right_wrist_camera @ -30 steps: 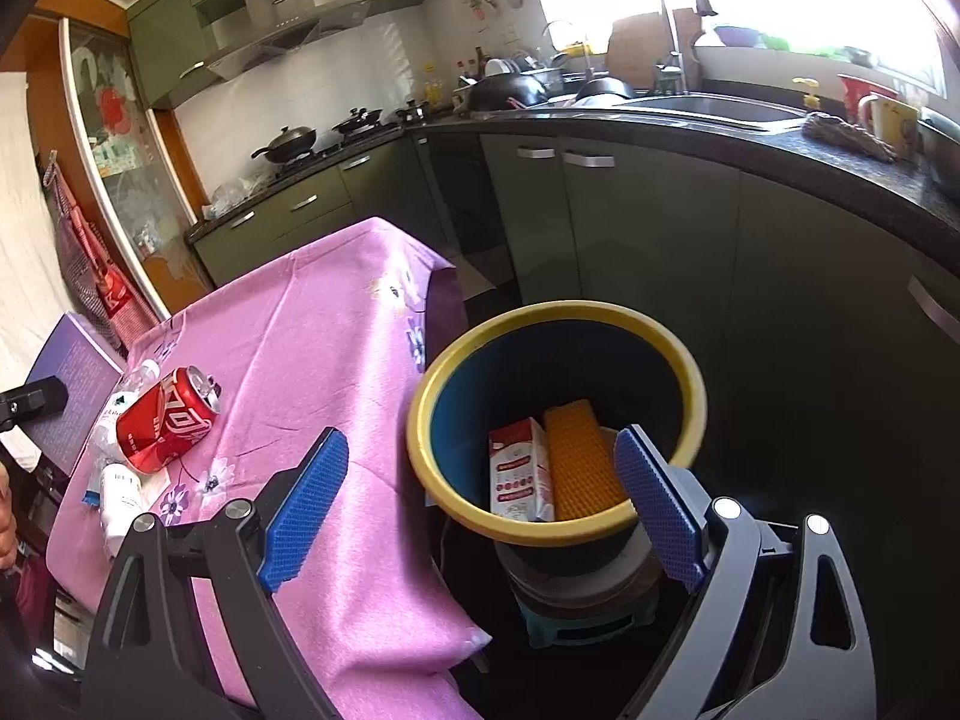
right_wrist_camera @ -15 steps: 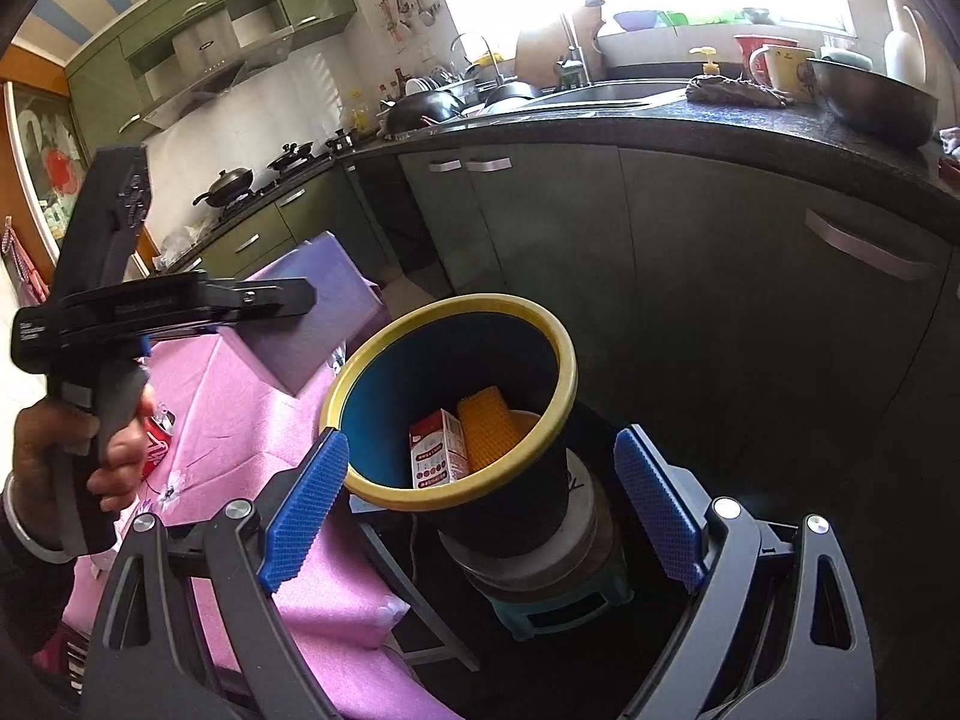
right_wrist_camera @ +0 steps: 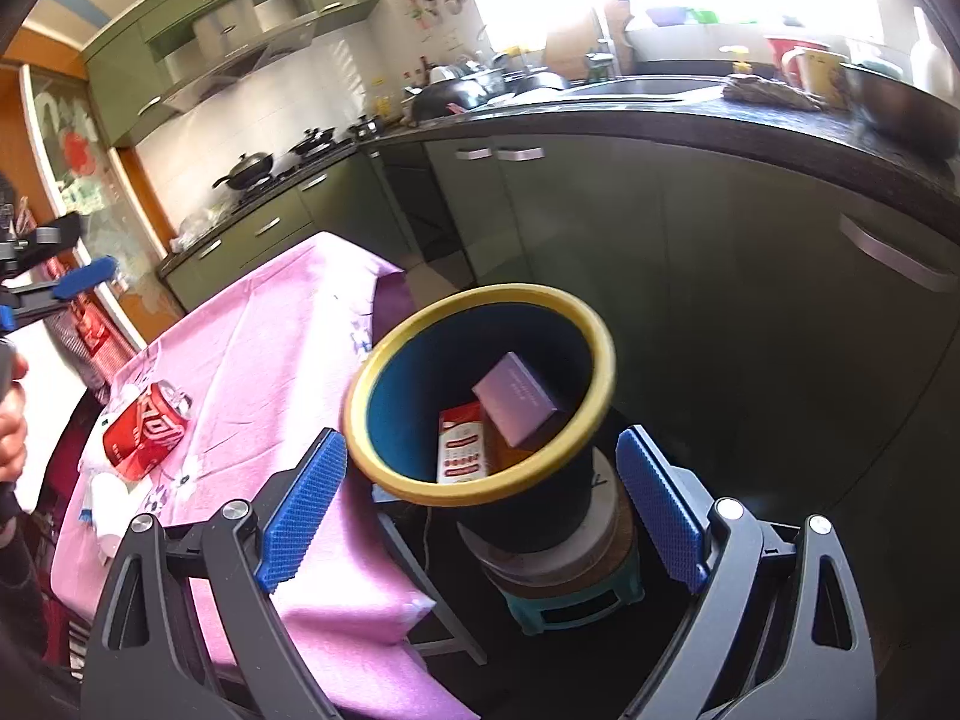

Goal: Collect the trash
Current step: 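Grasp the white pill bottle with the right gripper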

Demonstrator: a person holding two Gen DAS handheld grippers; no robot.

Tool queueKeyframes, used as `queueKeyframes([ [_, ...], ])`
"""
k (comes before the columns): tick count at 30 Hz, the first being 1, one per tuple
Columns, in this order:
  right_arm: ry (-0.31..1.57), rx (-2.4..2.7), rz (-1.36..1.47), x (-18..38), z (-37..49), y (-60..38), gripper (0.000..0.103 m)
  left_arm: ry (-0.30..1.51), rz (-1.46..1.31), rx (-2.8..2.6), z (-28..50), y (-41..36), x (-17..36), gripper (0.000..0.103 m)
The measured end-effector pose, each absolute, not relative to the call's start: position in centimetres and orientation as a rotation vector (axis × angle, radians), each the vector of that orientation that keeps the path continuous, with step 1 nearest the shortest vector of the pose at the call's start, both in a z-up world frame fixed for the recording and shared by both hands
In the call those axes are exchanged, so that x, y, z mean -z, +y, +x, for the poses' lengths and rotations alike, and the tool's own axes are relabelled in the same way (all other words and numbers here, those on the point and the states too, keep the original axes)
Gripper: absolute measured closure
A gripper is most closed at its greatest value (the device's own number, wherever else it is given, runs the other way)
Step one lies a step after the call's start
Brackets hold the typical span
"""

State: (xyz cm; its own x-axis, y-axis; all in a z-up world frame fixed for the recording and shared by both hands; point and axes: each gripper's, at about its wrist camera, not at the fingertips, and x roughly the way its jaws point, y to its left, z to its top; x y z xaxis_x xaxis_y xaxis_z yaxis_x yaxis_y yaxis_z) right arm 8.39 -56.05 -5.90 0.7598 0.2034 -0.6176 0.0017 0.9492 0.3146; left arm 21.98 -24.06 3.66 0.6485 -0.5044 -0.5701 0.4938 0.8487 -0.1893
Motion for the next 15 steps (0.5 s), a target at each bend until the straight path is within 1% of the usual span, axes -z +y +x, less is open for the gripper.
queueKeyframes([
  [4, 0.722, -0.226, 0.253, 5.1, 9.4, -52.3, 0.013, 0.557, -0.015, 0.432, 17.8, -17.9, -6.0, 0.007],
  [7, 0.739, -0.351, 0.174, 4.5, 10.0, -47.8, 0.013, 0.504, -0.017, 0.316, 14.8, -13.4, -6.7, 0.007],
  [15, 0.782, -0.727, 0.001, 4.0, 10.2, -33.5, 0.013, 0.535, -0.108, 0.112, 11.0, -4.0, -4.4, 0.007],
])
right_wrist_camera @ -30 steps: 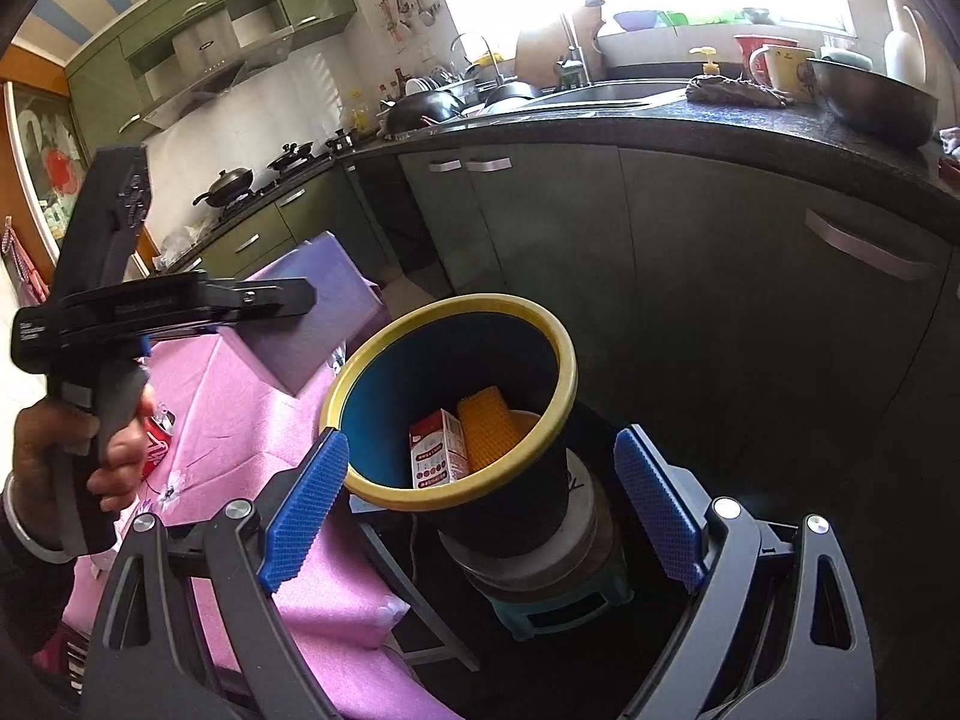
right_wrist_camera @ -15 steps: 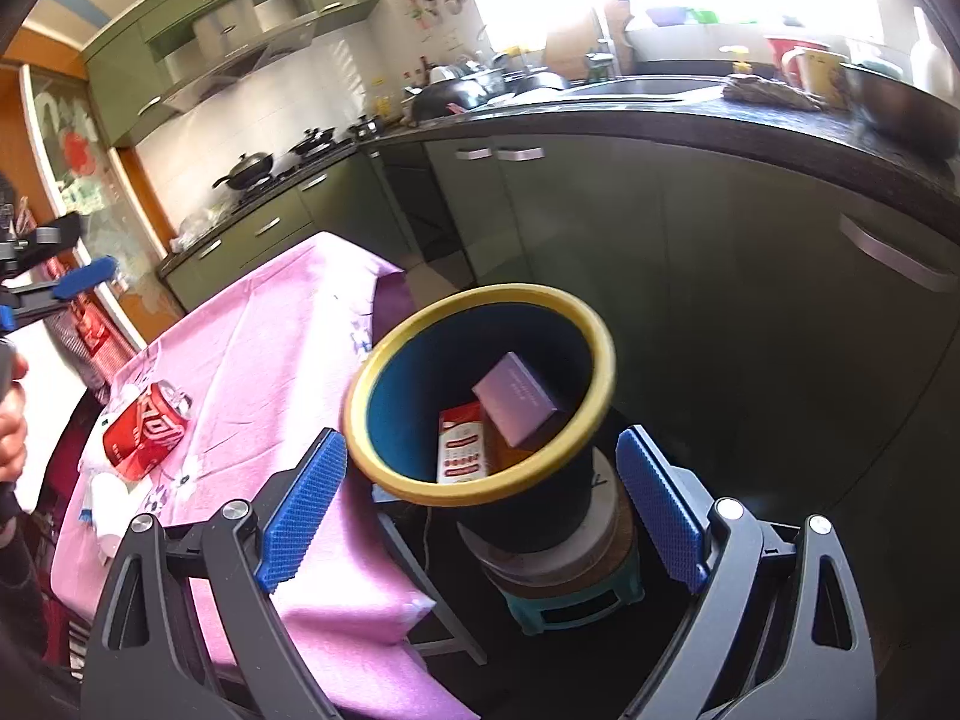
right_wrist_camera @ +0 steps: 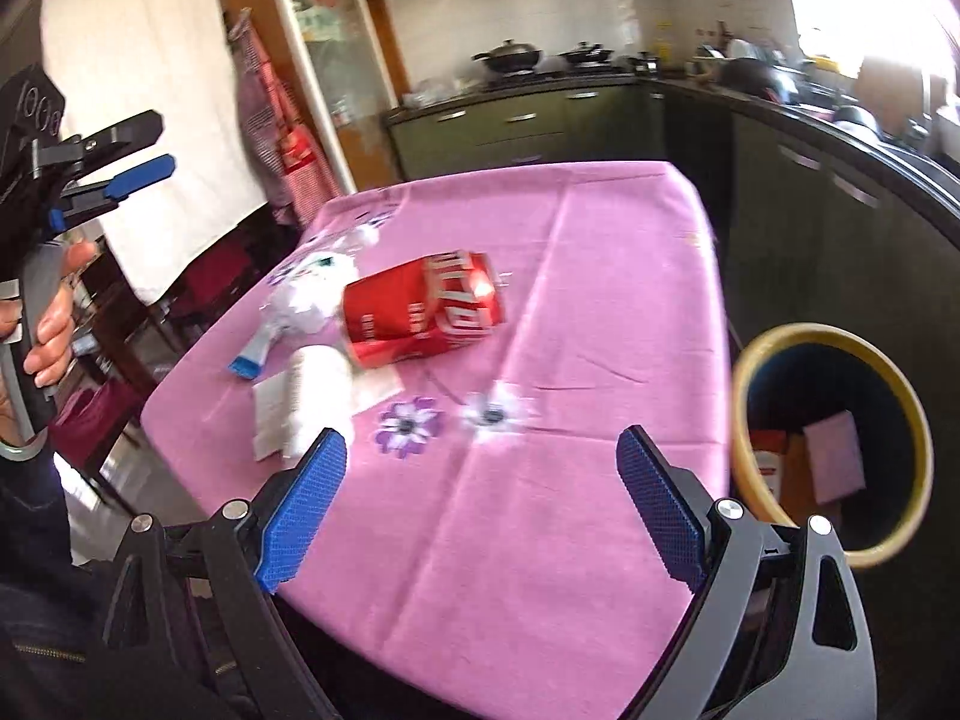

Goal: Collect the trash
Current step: 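Grasp the white pill bottle with the right gripper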

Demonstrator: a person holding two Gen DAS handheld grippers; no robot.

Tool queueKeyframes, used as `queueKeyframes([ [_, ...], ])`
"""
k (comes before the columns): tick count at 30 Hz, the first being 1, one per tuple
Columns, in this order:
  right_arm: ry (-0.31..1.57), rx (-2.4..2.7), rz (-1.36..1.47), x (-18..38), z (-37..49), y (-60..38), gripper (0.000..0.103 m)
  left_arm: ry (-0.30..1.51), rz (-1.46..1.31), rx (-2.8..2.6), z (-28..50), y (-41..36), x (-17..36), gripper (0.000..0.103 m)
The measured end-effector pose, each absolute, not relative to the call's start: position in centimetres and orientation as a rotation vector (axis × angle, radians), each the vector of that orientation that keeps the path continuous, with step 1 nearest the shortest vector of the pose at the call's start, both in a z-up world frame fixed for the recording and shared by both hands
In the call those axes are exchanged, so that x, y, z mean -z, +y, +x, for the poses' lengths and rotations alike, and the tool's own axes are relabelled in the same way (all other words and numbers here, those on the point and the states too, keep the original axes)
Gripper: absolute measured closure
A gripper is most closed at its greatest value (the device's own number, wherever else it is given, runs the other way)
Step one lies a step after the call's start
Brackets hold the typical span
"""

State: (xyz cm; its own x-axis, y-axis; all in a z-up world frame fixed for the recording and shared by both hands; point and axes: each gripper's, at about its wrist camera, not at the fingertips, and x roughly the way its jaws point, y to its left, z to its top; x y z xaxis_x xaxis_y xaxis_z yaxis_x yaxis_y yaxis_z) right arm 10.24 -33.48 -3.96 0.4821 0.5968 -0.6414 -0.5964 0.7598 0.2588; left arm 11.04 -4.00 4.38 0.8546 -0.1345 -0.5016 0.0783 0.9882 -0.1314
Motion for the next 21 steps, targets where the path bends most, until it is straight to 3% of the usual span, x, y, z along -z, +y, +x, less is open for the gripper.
queueKeyframes([
  [12, 0.887, -0.901, -0.211, 6.9, 10.3, -19.4, 0.045, 0.549, -0.207, 0.046, 8.3, 1.7, -2.1, 0.007],
  [19, 0.916, -0.873, -0.254, 8.0, 11.2, -17.7, 0.050, 0.552, -0.244, 0.045, 8.2, 2.9, -1.2, 0.007],
  [21, 0.922, -0.867, -0.264, 8.3, 11.4, -17.5, 0.055, 0.556, -0.250, 0.047, 8.2, 3.1, -1.0, 0.007],
])
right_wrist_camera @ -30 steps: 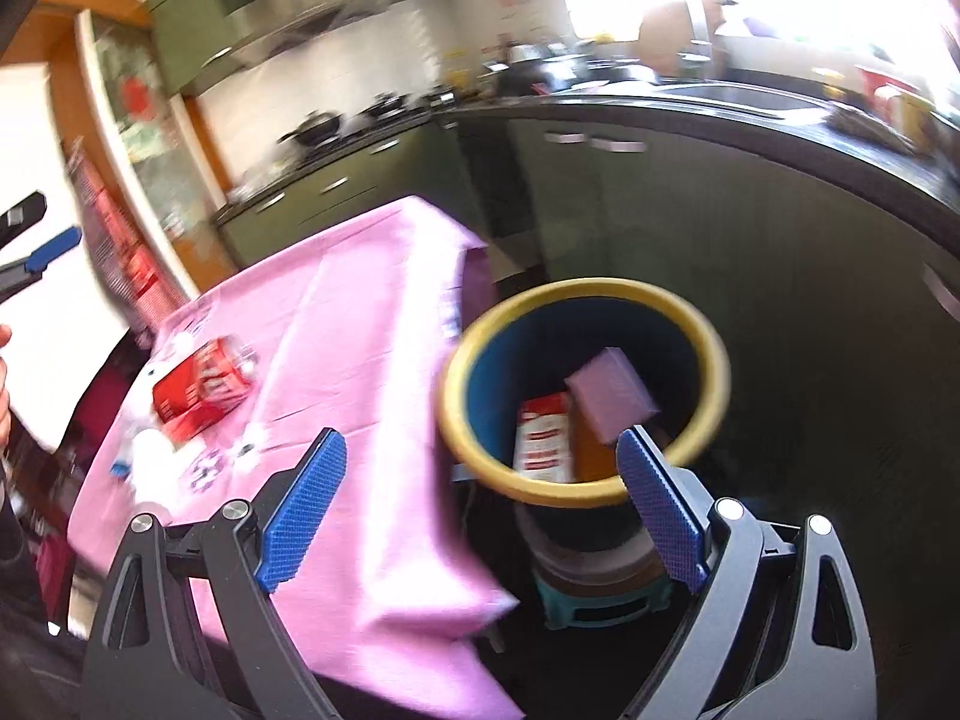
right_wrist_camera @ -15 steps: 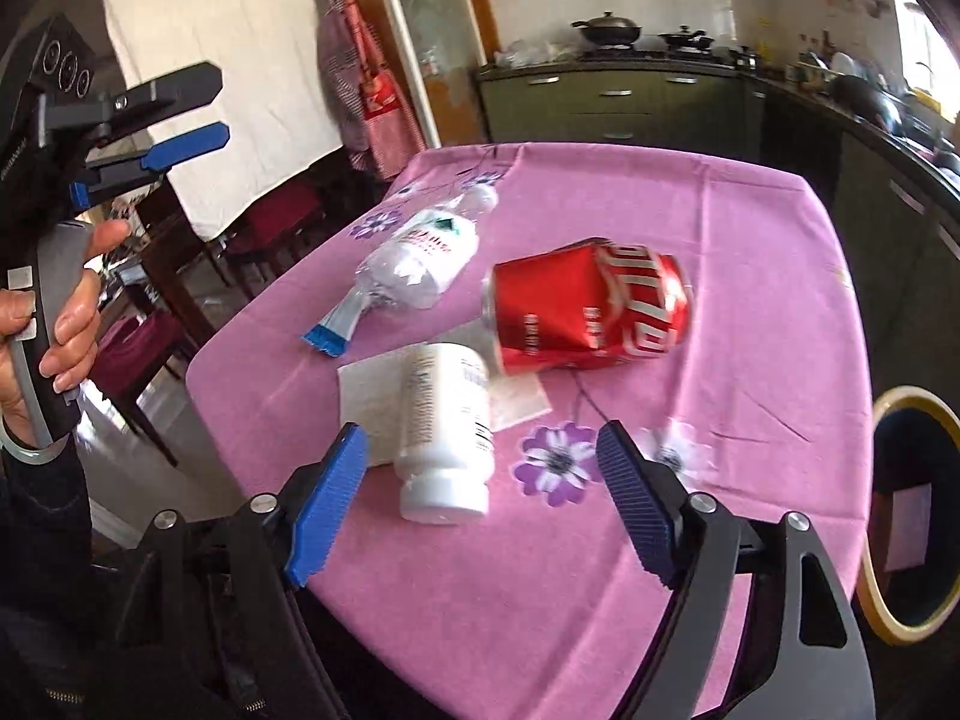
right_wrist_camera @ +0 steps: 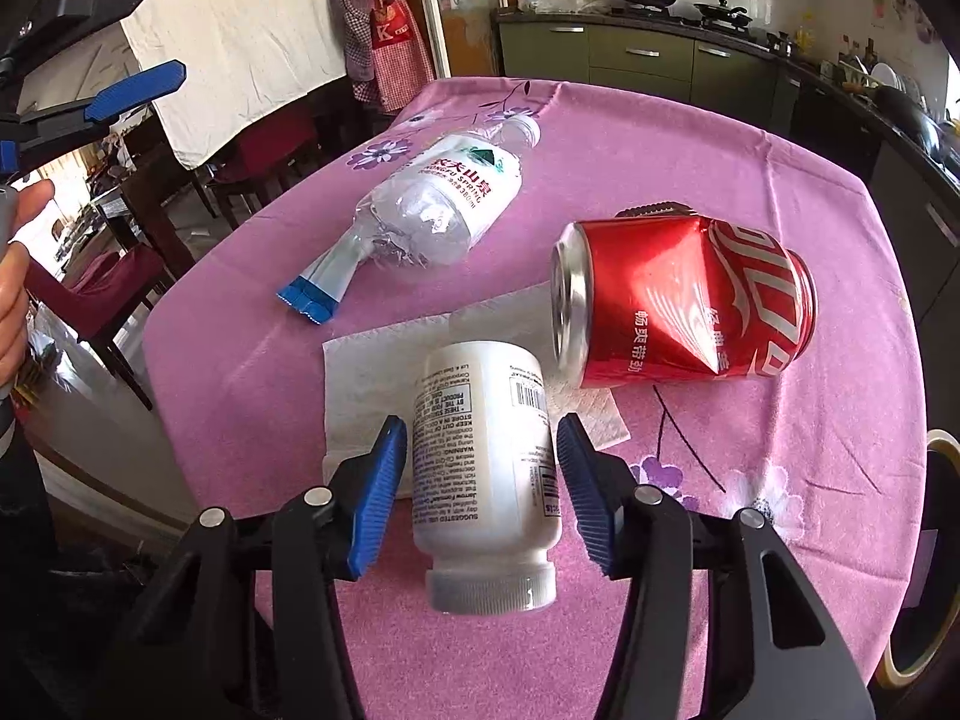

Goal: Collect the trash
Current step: 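Grasp the white pill bottle with the right gripper, then carry the pill bottle over the yellow bin and open the right gripper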

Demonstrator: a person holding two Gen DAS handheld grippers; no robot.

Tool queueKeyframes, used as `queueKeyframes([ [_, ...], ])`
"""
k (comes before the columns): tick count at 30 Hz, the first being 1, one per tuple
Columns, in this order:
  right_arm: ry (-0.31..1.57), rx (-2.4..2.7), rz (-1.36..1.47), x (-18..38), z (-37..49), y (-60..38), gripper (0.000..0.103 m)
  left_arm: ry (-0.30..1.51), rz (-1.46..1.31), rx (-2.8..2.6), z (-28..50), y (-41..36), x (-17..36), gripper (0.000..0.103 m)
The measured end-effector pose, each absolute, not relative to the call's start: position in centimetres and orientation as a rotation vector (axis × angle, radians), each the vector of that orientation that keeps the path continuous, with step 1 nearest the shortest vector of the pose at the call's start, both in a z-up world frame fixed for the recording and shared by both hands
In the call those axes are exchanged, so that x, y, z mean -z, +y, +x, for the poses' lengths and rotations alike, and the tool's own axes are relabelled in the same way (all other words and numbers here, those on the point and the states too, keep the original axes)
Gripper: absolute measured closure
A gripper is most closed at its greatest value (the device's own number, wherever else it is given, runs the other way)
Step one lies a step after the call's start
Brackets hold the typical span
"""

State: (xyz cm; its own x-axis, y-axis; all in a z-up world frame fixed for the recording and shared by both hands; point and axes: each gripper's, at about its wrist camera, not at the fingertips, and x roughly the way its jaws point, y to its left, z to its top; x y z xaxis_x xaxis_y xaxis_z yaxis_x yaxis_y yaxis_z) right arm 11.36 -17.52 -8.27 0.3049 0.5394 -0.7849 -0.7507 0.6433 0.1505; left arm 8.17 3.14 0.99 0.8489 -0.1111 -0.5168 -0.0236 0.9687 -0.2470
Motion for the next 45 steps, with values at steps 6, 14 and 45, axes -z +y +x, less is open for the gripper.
queueKeyframes([
  [6, 0.913, -0.876, -0.276, 8.7, 11.5, -17.4, 0.056, 0.563, -0.254, 0.042, 8.2, 3.2, -0.7, 0.007],
  [14, 0.906, -0.892, -0.261, 8.8, 11.5, -17.6, 0.056, 0.560, -0.252, 0.041, 8.1, 3.2, -0.7, 0.007],
  [45, 0.802, -0.314, 0.061, 3.1, 17.5, -41.7, 0.056, 0.597, -0.228, 0.092, 8.8, 1.8, -0.4, 0.007],
])
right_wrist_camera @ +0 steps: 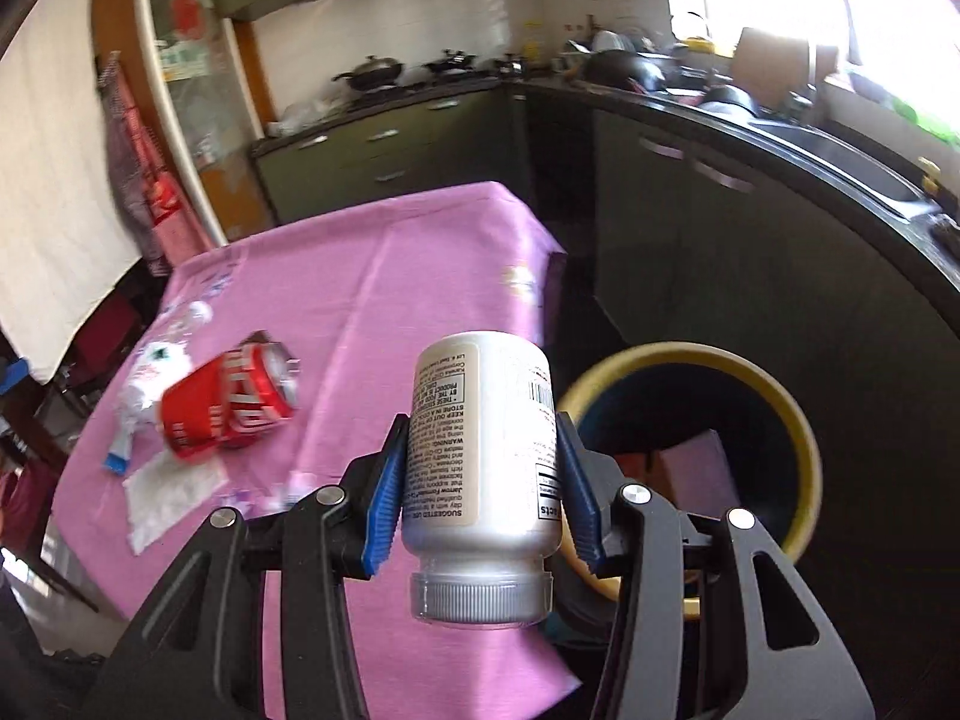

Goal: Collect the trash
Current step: 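Carry the pill bottle over the yellow bin and open the right gripper, then grasp the Nongfu Spring water bottle with the left gripper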

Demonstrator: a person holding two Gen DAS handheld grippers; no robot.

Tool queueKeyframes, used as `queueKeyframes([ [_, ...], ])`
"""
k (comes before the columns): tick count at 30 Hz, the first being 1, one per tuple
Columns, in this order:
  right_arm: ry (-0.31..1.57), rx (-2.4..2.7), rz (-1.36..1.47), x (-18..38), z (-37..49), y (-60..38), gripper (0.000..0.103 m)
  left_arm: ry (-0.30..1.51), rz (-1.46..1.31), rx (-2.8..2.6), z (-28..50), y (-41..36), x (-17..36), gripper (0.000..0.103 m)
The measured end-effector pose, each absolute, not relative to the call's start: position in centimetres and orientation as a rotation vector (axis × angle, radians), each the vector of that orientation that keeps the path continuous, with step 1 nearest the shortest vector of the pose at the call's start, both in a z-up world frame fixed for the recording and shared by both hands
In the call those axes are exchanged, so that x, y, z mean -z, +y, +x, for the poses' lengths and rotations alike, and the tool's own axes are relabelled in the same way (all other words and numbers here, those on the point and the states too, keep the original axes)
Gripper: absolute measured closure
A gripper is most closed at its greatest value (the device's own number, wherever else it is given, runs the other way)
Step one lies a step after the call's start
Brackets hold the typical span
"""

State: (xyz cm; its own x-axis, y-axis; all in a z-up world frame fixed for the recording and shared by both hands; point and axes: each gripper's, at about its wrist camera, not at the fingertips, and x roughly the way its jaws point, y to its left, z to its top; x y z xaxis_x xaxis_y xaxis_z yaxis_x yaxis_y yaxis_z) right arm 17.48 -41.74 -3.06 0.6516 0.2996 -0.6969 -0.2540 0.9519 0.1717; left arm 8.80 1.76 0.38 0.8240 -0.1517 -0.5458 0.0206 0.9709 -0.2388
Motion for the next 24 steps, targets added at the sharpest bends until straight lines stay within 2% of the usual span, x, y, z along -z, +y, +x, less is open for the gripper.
queueKeyframes([
  [7, 0.891, -0.165, 0.050, 7.8, 22.0, -47.0, 0.056, 0.611, -0.198, 0.102, 9.5, 0.4, -0.5, 0.007],
  [8, 0.890, -0.150, 0.059, 8.3, 22.7, -47.6, 0.049, 0.614, -0.196, 0.103, 9.6, 0.3, -0.4, 0.007],
  [9, 0.884, -0.130, 0.069, 8.8, 23.1, -48.1, 0.032, 0.617, -0.196, 0.102, 9.8, 0.2, -0.4, 0.007],
  [10, 0.876, -0.106, 0.077, 9.0, 23.4, -48.7, 0.030, 0.621, -0.197, 0.101, 9.8, 0.2, -0.4, 0.007],
  [24, 0.737, -0.188, 0.123, 5.0, 16.9, -45.9, 0.029, 0.720, -0.202, 0.023, 12.0, 0.8, 2.0, 0.007],
])
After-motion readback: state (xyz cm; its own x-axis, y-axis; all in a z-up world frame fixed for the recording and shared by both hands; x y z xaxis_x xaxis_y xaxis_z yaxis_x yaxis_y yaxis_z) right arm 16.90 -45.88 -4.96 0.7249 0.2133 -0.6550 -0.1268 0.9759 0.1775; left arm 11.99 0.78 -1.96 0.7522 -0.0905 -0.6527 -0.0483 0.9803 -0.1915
